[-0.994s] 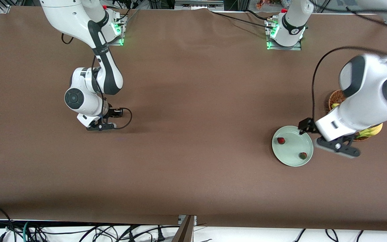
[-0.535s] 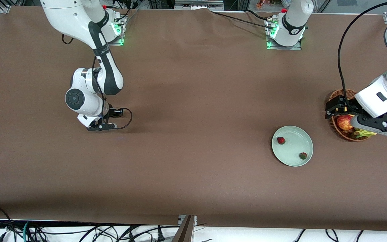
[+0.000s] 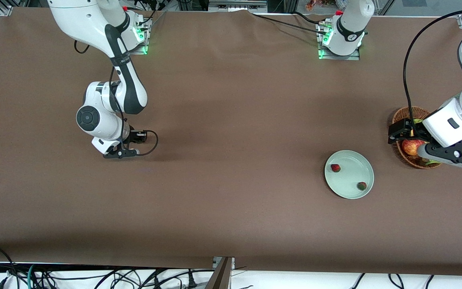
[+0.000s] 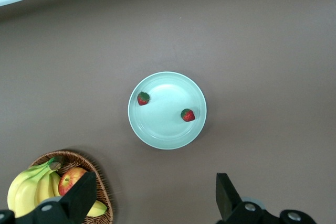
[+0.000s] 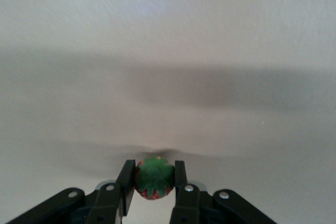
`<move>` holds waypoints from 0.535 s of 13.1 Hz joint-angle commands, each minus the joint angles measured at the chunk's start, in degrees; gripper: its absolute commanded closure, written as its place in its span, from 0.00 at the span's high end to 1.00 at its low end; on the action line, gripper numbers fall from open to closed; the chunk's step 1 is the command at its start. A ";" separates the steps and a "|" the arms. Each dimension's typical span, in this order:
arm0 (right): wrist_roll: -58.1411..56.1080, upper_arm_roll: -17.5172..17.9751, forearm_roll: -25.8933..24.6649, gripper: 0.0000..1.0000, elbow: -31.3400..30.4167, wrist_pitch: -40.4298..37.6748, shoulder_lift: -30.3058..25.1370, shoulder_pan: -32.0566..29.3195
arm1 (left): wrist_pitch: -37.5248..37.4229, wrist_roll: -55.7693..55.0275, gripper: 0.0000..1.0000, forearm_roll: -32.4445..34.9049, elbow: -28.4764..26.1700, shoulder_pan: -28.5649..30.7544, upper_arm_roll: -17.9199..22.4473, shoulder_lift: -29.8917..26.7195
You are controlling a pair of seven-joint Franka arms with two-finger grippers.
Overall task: Collect all strawberries into plate
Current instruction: 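Withdraw the left gripper from the plate toward the basket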
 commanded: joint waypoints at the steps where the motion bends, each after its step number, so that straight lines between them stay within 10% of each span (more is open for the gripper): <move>1: -0.64 0.34 1.59 0.34 5.62 -3.69 -0.12 0.44 | -2.02 0.08 1.00 0.90 1.72 0.33 -0.32 0.35; 7: 11.19 5.86 1.85 0.34 28.90 -9.59 12.61 1.06 | -3.08 0.08 1.00 0.90 1.63 0.41 -0.32 0.27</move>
